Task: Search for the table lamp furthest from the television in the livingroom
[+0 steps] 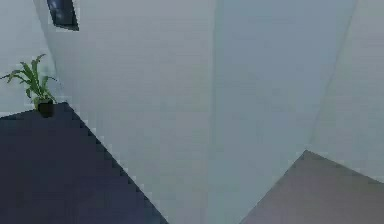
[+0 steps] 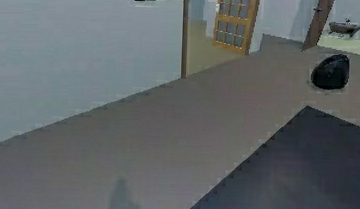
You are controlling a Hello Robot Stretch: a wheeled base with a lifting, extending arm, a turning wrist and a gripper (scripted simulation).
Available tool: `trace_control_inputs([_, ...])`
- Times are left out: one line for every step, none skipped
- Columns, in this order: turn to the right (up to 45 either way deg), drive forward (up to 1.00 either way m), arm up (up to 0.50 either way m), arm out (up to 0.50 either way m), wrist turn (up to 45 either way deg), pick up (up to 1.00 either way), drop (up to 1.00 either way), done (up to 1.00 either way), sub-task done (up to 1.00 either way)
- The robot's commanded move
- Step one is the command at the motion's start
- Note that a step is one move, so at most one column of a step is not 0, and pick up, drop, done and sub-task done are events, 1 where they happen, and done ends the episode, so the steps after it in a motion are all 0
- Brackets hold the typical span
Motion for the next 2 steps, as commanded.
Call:
trace_control_inputs([-36.0,0.00,0.00,0.00,0.0,0.00,0.00,0.00,0.00])
trace_control_inputs([0.0,1.00,0.00,0.00,0.0,0.00,0.00,0.00,0.00])
